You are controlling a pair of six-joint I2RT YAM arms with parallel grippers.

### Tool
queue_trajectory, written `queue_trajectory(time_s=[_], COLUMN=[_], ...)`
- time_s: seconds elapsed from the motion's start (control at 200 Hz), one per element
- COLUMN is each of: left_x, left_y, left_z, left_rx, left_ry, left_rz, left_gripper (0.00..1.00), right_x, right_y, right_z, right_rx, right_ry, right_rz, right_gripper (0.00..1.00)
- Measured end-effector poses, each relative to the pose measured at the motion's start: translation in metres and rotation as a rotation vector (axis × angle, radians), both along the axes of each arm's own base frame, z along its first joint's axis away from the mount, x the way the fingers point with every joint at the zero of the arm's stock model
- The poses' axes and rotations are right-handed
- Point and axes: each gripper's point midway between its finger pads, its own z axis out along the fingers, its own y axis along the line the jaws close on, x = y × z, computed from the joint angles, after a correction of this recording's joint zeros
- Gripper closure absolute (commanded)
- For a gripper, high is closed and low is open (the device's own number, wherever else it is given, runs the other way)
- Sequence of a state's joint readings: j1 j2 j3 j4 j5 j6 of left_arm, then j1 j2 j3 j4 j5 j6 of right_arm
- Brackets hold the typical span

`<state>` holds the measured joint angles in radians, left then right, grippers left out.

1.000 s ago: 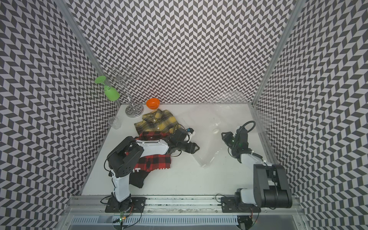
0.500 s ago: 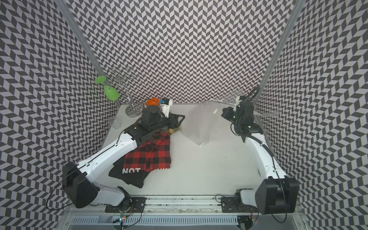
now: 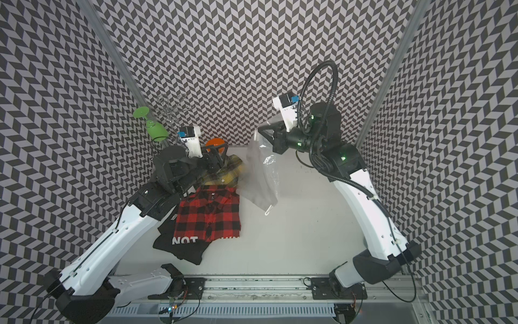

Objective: Place the folded shirt into the vacuum bag
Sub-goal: Adjust the vacuum bag at the center of the board.

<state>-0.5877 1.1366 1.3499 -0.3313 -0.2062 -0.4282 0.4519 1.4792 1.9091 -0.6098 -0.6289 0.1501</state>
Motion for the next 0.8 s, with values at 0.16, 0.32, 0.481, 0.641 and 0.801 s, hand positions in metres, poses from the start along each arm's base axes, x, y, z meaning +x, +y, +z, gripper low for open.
queue_trajectory(time_s=[0.16,0.32,0.481,0.641,0.801], left_x=[0.003,0.019,0.043,0.056,0.058], left_y=[0.023,0.011,-0.023,-0.048,-0.058], left_z=[0.009,-0.008,-0.053,-0.106,-0.155], left_rx=[-0.011,0.012,0.057,0.076,0.096], left_ry=[-0.023,0.014,0.112,0.230,0.333], left_rz=[0.068,0.038,-0.065,-0.190,-0.248], left_gripper=[0.38,0.37,0.34,0.32,0.33], right_x=[0.017,0.001,-0.002,0.036,0.075], right_y=[-0.024,-0.069,-0.140,-0.182,-0.203], right_z=[-0.128,-0.292,-0.359,-0.319,-0.262], right_rx=[-0.057,-0.146,-0.327,-0.348,-0.219], right_ry=[0.341,0.810,0.980,0.855,0.727], right_rz=[-0.017,-0.157,-0.482,-0.685,-0.739], right_gripper=[1.00,1.00,0.98,0.96,0.95])
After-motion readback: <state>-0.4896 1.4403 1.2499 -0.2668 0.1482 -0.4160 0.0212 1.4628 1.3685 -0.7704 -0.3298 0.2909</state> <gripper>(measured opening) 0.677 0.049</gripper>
